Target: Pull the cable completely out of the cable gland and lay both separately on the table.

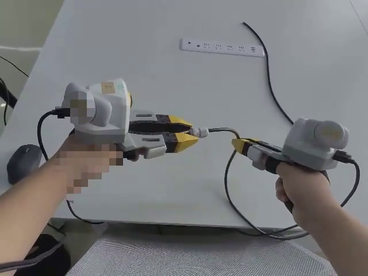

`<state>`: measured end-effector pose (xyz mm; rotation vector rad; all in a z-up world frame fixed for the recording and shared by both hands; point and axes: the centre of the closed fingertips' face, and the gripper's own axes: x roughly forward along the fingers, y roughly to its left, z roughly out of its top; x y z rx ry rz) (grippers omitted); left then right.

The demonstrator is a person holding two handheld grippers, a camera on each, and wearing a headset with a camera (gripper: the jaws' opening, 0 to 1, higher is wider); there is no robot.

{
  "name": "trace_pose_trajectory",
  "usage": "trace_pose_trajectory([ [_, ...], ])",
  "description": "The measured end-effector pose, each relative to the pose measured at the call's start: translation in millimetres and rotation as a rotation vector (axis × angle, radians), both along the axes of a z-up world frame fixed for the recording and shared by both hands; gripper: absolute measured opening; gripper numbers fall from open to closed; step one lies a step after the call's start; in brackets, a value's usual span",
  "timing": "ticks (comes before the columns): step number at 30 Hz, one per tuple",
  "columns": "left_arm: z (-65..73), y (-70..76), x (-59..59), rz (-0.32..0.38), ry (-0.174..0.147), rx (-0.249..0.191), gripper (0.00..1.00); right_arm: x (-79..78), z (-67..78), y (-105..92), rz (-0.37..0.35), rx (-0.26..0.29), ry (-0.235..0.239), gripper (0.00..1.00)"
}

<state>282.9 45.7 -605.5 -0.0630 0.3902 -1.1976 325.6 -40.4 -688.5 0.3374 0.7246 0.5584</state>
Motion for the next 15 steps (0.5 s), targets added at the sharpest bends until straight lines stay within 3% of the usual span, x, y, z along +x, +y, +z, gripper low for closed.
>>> trace_pose_trajectory([
  [10, 2.2, -4.0, -1.7, -0.014, 0.004, -0.005, 0.15, -0.9, 0.6, -1.8, 0.016, -0.009, -0.016, 0.06],
  [12, 2.2, -5.0, -1.8, -0.014, 0.001, -0.002, 0.15, -3.2, 0.3, -2.4, 0.025, -0.013, -0.015, 0.02],
  [15, 3.2, -5.2, -1.8, -0.012, 0.004, -0.008, 0.15, -5.4, 4.2, -2.7, 0.034, -0.010, -0.032, 0.10],
])
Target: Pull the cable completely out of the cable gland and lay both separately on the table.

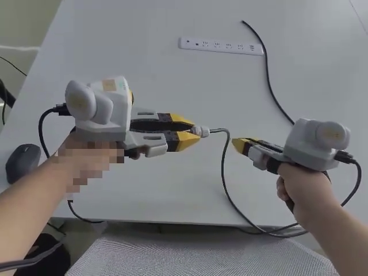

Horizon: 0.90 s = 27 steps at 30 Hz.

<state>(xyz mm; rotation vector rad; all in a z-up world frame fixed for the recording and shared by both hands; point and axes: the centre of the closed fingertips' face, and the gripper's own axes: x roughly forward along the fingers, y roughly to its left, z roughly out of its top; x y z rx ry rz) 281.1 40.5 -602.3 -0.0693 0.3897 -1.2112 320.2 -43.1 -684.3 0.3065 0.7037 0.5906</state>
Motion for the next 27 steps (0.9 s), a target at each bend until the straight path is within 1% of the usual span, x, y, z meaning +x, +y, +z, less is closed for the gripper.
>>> trace_pose_trajectory([
  [1, 0.4, 0.1, -0.1, 0.000, 0.000, 0.000, 0.15, -0.7, 1.1, -1.2, 0.009, -0.018, -0.009, 0.12],
  [3, 0.2, 0.3, -0.3, -0.001, 0.000, 0.002, 0.15, -2.0, 8.4, -2.3, 0.059, -0.077, -0.065, 0.13],
  [4, 0.1, 0.5, -0.3, 0.000, 0.000, 0.003, 0.15, -3.6, 14.9, -1.1, 0.094, -0.116, -0.104, 0.14],
  [6, 0.0, 0.9, 0.0, 0.002, 0.002, 0.003, 0.15, -6.0, 25.6, 2.4, 0.147, -0.168, -0.164, 0.16],
  [7, -0.1, 0.9, 0.0, 0.002, 0.002, 0.004, 0.15, -8.7, 34.1, 7.1, 0.199, -0.212, -0.215, 0.16],
  [8, -0.6, 1.1, 0.1, 0.003, 0.005, 0.005, 0.15, -8.4, 38.7, 8.2, 0.232, -0.254, -0.258, 0.17],
  [9, -1.6, 1.4, 0.1, 0.004, 0.009, 0.008, 0.15, -8.6, 47.1, 11.0, 0.279, -0.322, -0.331, 0.16],
  [10, -2.0, 1.4, 0.2, 0.004, 0.009, 0.009, 0.15, -11.4, 50.9, 15.0, 0.312, -0.349, -0.357, 0.16],
  [11, -2.3, 1.5, 0.2, 0.004, 0.010, 0.010, 0.15, -15.7, 55.8, 22.7, 0.367, -0.374, -0.387, 0.16],
  [13, -2.8, 1.3, 0.3, 0.003, 0.012, 0.009, 0.15, -19.9, 59.2, 31.3, 0.431, -0.417, -0.420, 0.18],
  [14, -2.7, 1.1, 0.4, 0.003, 0.012, 0.009, 0.15, -19.6, 60.1, 35.0, 0.467, -0.457, -0.448, 0.18],
  [15, -2.6, 1.0, 0.6, 0.002, 0.012, 0.009, 0.15, -19.5, 61.9, 39.0, 0.487, -0.476, -0.468, 0.19],
  [16, -2.6, 0.8, 1.0, 0.002, 0.012, 0.008, 0.15, -20.9, 63.5, 46.6, 0.518, -0.480, -0.486, 0.20],
  [18, -3.0, 0.9, 1.9, 0.002, 0.014, 0.009, 0.15, -21.3, 64.5, 54.3, 0.541, -0.479, -0.494, 0.20],
  [20, -2.5, 0.9, 2.7, 0.002, 0.014, 0.006, 0.15, -20.2, 62.9, 61.7, 0.588, -0.514, -0.526, 0.21],
  [22, -2.5, 1.1, 3.4, 0.002, 0.016, 0.005, 0.15, -20.7, 61.1, 66.0, 0.608, -0.523, -0.525, 0.20],
  [23, -2.6, 1.2, 3.6, 0.001, 0.015, 0.006, 0.15, -21.1, 59.8, 68.3, 0.633, -0.543, -0.538, 0.20],
  [26, -4.0, 1.8, 3.9, 0.002, 0.018, 0.009, 0.15, -22.8, 59.0, 73.2, 0.669, -0.565, -0.561, 0.15],
  [27, -4.4, 2.0, 3.8, 0.002, 0.019, 0.010, 0.15, -22.7, 57.9, 73.6, 0.676, -0.577, -0.562, 0.14],
])
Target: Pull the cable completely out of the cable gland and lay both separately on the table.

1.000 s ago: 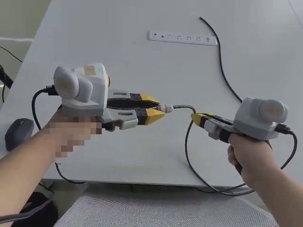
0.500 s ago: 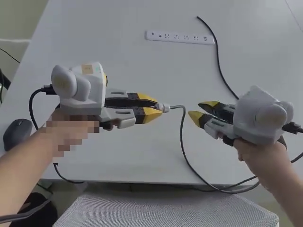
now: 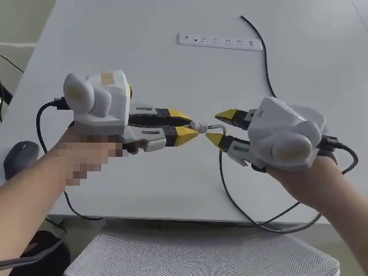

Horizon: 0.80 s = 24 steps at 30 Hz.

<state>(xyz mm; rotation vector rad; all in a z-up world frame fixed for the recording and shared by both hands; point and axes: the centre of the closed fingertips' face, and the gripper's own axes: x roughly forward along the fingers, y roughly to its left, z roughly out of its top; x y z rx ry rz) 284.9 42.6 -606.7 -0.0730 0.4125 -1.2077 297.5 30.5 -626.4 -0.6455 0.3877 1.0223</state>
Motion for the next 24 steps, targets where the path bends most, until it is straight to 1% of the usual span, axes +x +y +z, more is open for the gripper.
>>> trace_pose_trajectory([
  [1, -0.1, 0.1, -0.3, -0.001, 0.001, -0.001, 0.15, -0.2, -0.1, 0.2, 0.006, -0.015, -0.009, 0.13],
  [2, 0.0, 0.2, -0.2, -0.001, 0.001, -0.002, 0.15, -0.5, -0.2, 1.7, 0.017, -0.014, -0.016, 0.12],
  [3, 0.0, 0.4, 0.1, 0.001, 0.002, -0.002, 0.15, -1.0, -0.4, 2.4, 0.020, -0.015, -0.012, 0.11],
  [4, -0.1, 0.7, 0.3, 0.001, 0.002, -0.003, 0.15, -2.2, -1.6, 3.8, 0.024, -0.012, 0.004, 0.11],
  [5, -0.1, 0.7, 0.3, 0.001, 0.002, -0.003, 0.15, -2.1, -1.7, 4.1, 0.024, -0.014, 0.002, 0.11],
  [7, -0.4, 0.7, 0.5, 0.001, 0.002, -0.003, 0.15, -2.9, -2.7, 4.7, 0.042, -0.039, -0.021, 0.09],
  [14, 0.3, -0.8, 0.1, -0.004, 0.011, -0.007, 0.15, -2.0, -4.6, 4.9, 0.069, -0.065, -0.047, 0.05],
  [17, 0.6, -1.3, 0.9, -0.005, 0.008, -0.006, 0.15, -1.6, -4.2, 4.6, 0.067, -0.071, -0.047, 0.03],
  [19, 0.2, -1.6, 0.5, -0.004, 0.010, -0.005, 0.15, -1.5, -4.2, 4.4, 0.078, -0.080, -0.060, 0.02],
  [24, -0.9, -2.4, -0.9, -0.008, 0.018, -0.001, 0.15, -3.5, -6.3, 4.0, 0.092, -0.092, -0.070, 0.01],
])
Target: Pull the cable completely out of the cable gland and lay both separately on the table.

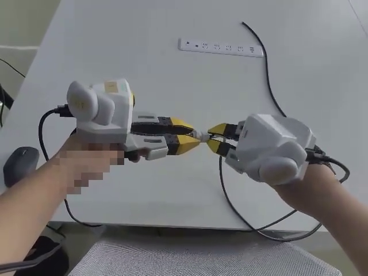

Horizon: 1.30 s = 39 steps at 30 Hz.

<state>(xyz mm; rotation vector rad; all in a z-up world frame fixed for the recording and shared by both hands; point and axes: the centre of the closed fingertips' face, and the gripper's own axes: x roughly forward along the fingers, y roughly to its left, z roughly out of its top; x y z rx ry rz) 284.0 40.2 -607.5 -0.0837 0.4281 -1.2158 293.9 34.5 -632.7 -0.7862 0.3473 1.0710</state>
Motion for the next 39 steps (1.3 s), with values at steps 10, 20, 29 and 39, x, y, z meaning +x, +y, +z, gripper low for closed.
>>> trace_pose_trajectory([
  [10, 1.3, -2.6, -0.3, -0.006, -0.009, 0.007, 0.15, 0.6, -3.8, -4.4, -0.038, 0.025, 0.038, 0.00],
  [20, 5.9, -3.0, -2.7, -0.005, -0.010, -0.008, 0.15, 7.4, -12.6, -24.7, -0.100, 0.012, 0.058, 0.00],
  [29, 7.0, -4.2, -5.6, -0.004, -0.010, -0.012, 0.15, 9.4, -22.1, -38.3, -0.148, 0.014, 0.085, 0.00],
  [39, 7.2, -5.5, -8.0, -0.002, -0.008, -0.018, 0.15, 9.3, -32.7, -54.9, -0.178, 0.011, 0.096, 0.00],
])
